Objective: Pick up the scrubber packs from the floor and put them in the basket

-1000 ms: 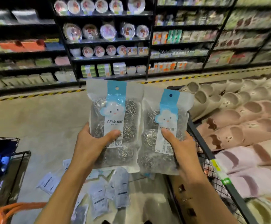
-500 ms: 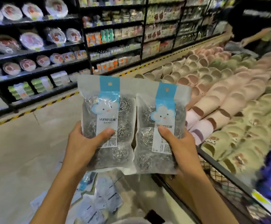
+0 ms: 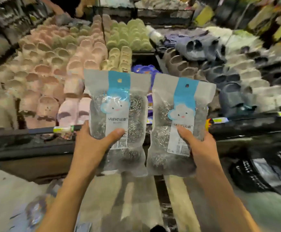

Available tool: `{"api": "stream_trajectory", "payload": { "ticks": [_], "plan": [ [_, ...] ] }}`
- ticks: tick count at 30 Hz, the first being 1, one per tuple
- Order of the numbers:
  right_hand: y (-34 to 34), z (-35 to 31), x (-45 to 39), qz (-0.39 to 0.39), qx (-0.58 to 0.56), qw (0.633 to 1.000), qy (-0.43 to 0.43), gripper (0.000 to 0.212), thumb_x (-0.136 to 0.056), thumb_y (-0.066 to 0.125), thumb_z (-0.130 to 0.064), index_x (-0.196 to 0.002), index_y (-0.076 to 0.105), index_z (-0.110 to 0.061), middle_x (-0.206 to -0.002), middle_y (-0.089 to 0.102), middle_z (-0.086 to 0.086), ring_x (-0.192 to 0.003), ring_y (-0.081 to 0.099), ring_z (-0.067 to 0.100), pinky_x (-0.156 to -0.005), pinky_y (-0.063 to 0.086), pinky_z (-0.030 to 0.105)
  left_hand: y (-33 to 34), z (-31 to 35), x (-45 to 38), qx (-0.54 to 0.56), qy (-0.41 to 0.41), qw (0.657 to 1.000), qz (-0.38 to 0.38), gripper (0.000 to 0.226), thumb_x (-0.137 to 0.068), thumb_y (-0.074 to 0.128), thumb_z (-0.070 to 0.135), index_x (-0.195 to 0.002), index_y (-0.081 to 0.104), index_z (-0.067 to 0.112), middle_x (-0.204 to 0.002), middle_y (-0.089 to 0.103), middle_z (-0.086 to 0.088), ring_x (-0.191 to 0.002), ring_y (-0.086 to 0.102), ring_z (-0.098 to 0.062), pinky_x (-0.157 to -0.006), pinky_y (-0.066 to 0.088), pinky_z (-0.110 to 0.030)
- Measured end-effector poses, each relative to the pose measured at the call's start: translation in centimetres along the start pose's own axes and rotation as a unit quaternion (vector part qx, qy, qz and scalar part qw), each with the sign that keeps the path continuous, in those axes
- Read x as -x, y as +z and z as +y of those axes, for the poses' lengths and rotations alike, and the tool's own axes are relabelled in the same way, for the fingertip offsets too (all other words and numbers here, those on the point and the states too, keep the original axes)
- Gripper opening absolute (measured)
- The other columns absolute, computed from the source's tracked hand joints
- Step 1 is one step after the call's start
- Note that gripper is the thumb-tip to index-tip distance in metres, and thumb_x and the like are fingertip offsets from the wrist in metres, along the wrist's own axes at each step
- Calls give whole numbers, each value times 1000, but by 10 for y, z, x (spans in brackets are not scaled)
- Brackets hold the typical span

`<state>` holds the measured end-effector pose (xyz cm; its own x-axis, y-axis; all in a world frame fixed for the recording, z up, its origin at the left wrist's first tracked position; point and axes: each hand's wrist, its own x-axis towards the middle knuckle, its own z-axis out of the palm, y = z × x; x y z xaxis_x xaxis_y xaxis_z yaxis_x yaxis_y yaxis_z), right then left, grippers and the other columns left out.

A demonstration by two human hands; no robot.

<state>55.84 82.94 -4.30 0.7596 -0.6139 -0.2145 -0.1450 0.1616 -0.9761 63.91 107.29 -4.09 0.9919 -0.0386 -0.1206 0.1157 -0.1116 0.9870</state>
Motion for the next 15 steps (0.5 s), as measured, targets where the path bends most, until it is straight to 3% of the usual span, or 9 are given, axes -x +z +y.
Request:
{"api": "stream_trajectory", "payload": {
  "ticks": [2,5,7,11,15],
  "plan": [
    [-59,-2,-1,64,-28,998,-2,24,-88,80,-20,-110,72,-23,-94,81,-7,-86,79,14,-74,62,32,61,6,1,-12,15,998,-63,58,-70,92,28,-123,67,24,-102,80,8,-93,77,-11,-86,62,-42],
    [-150,-4,-1,157,-56,986,0,33,-86,82,-26,-116,71,-21,-100,81,0,-91,79,23,-85,63,45,158,15,16,-21,47,987,-153,54,-73,91,24,-122,68,24,-98,79,11,-86,75,-1,-70,58,-18],
    [-213,-7,2,211,-68,975,-4,35,-85,83,-26,-117,71,-19,-101,81,2,-92,79,26,-90,61,51,225,20,34,-29,62,975,-210,55,-72,91,26,-123,69,22,-98,79,12,-84,74,2,-63,53,-10],
    [-331,-12,20,323,-81,943,-24,30,-84,84,-25,-112,72,-22,-97,82,0,-89,79,23,-80,62,41,351,29,82,-40,69,942,-325,60,-67,92,40,-121,69,26,-103,79,10,-91,76,-5,-75,60,-25],
    [-426,-10,43,422,-85,902,-28,34,-81,85,-31,-112,73,-21,-95,82,-1,-85,79,20,-80,63,42,462,33,132,-39,66,911,-406,52,-70,93,33,-116,70,26,-103,80,8,-93,77,-13,-83,62,-45]
  ]
}}
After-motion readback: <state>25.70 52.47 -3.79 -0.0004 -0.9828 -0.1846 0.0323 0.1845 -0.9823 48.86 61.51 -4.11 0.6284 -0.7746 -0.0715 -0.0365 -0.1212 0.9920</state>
